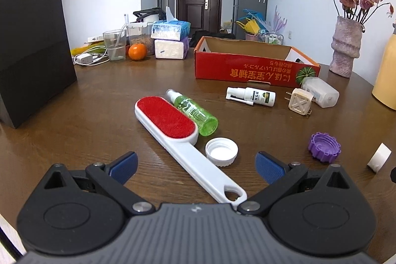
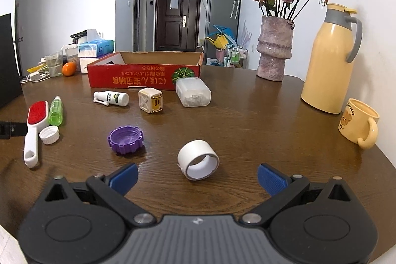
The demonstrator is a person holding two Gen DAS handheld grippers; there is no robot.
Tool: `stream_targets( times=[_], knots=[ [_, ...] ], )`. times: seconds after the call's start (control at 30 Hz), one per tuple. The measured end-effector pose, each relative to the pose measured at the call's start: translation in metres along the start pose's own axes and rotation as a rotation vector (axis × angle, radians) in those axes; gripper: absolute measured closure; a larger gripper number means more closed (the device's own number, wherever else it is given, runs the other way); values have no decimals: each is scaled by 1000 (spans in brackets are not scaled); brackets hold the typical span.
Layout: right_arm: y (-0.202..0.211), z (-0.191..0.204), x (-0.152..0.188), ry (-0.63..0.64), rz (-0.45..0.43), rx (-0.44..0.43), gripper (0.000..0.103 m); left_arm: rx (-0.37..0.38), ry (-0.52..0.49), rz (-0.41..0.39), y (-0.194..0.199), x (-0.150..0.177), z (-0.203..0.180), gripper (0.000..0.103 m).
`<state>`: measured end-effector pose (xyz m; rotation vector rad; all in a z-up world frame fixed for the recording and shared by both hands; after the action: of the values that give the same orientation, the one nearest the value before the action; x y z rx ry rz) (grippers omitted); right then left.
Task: Organize rigid objects
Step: 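Lower the right gripper onto the white tape roll and close it, then close the left gripper on the lint brush handle while the right gripper holds the tape roll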
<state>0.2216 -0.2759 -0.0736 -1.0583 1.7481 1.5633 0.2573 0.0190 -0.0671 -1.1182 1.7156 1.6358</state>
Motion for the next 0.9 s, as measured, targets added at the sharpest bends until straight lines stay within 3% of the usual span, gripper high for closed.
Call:
stream_targets(
  times=[0.17, 0.37, 0.47, 0.53, 0.9],
  knots=[
    [-12, -2, -3, -3, -23, -13, 2, 0, -6, -1, 0, 2, 1, 0],
    [-41, -8, -7, 26, 3, -30, 16, -11, -23, 21, -5, 10, 0, 0],
    [-57, -13, -5, 27, 33, -55, 32, -20, -18, 37, -9, 13, 1, 0],
    [-67, -16, -2, 13, 55, -80, 59, -27, -15, 44, -11, 14, 2, 0],
    [-63, -20, 0, -75, -3, -119, 60, -136, 37, 96, -42, 14, 10, 0]
  ],
)
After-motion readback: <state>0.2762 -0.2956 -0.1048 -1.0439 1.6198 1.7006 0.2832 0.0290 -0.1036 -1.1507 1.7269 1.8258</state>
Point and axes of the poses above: each gripper's, at about its wrist camera, not at the fingertips, and y roughly against the way its jaws point, z to its left, x to its underside, the point moved 6 cm from there along -y, roughly the way its jaws point, and after that the axes turned 9 degrees about y, right-handed, at the moved point
